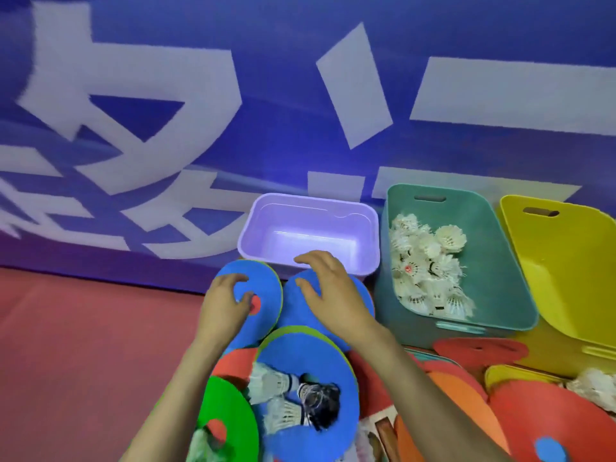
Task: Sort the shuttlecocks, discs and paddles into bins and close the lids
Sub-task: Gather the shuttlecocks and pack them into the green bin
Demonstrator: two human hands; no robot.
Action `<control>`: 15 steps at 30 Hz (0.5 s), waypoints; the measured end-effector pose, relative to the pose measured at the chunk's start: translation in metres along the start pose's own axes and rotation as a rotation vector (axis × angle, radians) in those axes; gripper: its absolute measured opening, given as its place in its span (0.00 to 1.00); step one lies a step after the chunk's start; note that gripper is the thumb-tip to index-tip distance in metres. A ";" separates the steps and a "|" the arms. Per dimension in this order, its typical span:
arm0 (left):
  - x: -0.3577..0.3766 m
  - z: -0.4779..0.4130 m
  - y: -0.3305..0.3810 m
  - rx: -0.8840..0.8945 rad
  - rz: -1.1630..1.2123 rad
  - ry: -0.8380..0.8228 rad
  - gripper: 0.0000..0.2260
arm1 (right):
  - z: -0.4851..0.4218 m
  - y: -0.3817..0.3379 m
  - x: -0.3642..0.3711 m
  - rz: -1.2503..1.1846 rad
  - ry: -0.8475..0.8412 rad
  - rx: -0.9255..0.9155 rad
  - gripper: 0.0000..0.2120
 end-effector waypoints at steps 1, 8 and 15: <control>-0.001 -0.004 -0.019 -0.034 -0.018 -0.025 0.15 | -0.003 -0.004 0.020 -0.001 -0.065 0.001 0.17; 0.027 -0.019 -0.100 -0.158 0.017 -0.194 0.20 | 0.003 -0.002 0.121 0.100 -0.421 0.106 0.19; 0.044 -0.027 -0.103 -0.146 0.108 -0.164 0.14 | 0.025 -0.013 0.138 -0.041 -0.557 0.027 0.10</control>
Point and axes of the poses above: each hand's wrist, its own z-axis away from the middle knuckle, its own x-axis out of the palm, y = z × x, the point moved 10 cm from there along -z, towards the middle knuckle, and after that the axes turned 13 degrees about -x, right-handed, at the moved point
